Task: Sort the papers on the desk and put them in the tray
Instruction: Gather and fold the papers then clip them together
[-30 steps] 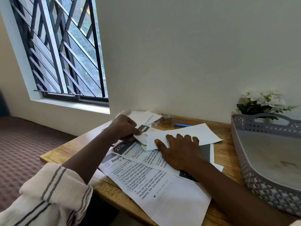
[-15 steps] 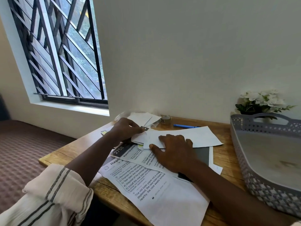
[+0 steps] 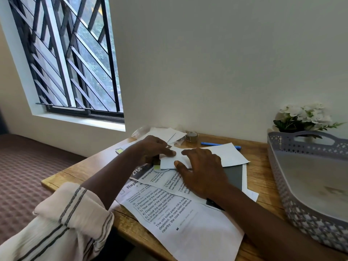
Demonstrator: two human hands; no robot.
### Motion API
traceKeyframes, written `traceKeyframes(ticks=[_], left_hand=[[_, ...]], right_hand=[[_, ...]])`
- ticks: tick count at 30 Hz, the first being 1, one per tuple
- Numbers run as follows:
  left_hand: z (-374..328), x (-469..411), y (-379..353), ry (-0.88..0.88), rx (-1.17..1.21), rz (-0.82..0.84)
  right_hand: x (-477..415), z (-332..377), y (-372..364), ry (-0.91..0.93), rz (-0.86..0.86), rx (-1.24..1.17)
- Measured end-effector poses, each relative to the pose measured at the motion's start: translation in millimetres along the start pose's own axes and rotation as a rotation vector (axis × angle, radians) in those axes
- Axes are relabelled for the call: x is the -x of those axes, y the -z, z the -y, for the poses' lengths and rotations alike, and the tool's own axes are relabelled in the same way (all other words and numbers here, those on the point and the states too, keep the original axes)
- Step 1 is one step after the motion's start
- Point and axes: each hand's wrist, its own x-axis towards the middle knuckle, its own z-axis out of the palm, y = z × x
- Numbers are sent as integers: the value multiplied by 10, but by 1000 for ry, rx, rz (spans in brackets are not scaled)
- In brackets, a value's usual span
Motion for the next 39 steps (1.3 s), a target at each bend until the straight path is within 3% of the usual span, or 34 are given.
traceKeyframes(ticks=[4, 10, 15, 20, 23, 25, 27, 30, 35, 39], left_hand=[[55, -57, -16, -48, -23, -75], [-26, -75, -13, -110, -151, 23], [85, -92, -120, -124, -92, -120], [70, -91, 4, -116, -79, 33], [173, 12, 139, -210, -180, -110], [303, 80, 257, -266, -395, -311], [413, 133, 336, -249, -582, -394], [454, 154, 374, -227, -569, -370], [388, 108, 433, -150, -341, -357], [388, 102, 408, -222, -570, -315]], right_hand=[[11, -18, -26, 27, 55, 12], [0, -21, -4, 64, 129, 82], [-10, -17, 5, 60, 174, 67], [-5, -12, -1, 84, 150, 86], [-15, -19, -14, 86, 202, 89], [-19, -27, -30, 88, 204, 99], [-19, -33, -44, 105, 204, 103], [-34, -40, -48, 183, 263, 96], [-46, -40, -25, 197, 335, 49], [-42, -39, -31, 196, 312, 41]])
